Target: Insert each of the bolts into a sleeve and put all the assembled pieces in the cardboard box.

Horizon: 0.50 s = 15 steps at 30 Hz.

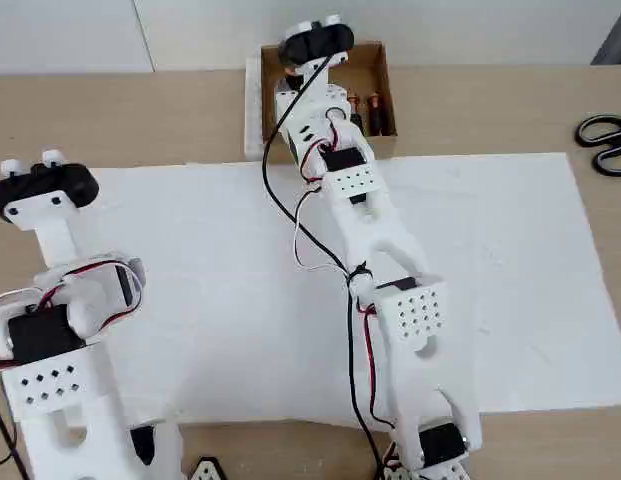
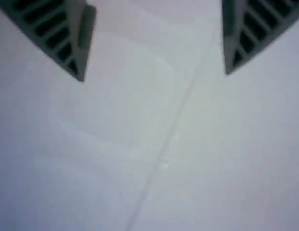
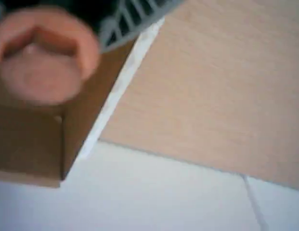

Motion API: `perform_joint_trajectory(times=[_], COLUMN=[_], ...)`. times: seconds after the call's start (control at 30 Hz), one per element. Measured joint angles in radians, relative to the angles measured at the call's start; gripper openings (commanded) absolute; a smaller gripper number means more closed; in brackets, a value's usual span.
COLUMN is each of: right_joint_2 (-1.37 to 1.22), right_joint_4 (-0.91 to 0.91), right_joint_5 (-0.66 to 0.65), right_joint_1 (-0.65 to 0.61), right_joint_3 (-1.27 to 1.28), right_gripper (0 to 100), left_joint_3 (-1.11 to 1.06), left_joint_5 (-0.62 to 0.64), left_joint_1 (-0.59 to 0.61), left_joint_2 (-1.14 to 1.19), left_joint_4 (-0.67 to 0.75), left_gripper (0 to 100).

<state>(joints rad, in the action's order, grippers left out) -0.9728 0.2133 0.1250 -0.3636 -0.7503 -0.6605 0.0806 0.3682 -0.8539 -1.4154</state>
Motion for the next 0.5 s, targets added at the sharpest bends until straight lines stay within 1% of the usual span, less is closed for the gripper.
perform_joint_trajectory(times=[0.2,0.37,0.5], right_joint_2=[-0.112,-0.133,-0.133], right_joint_4=[0.000,0.000,0.000], right_joint_5=[0.000,0.000,0.000], right_joint_1=[-0.003,-0.006,-0.018], right_joint_3=[-0.106,-0.121,-0.121], right_gripper=[0.5,0.8,8.5], left_joint_3=[0.000,0.000,0.000], left_joint_5=[0.000,0.000,0.000], left_joint_1=[0.000,0.000,0.000], left_joint_2=[0.000,0.000,0.000], left_joint_4=[0.000,0.000,0.000], left_gripper=[18,18,18])
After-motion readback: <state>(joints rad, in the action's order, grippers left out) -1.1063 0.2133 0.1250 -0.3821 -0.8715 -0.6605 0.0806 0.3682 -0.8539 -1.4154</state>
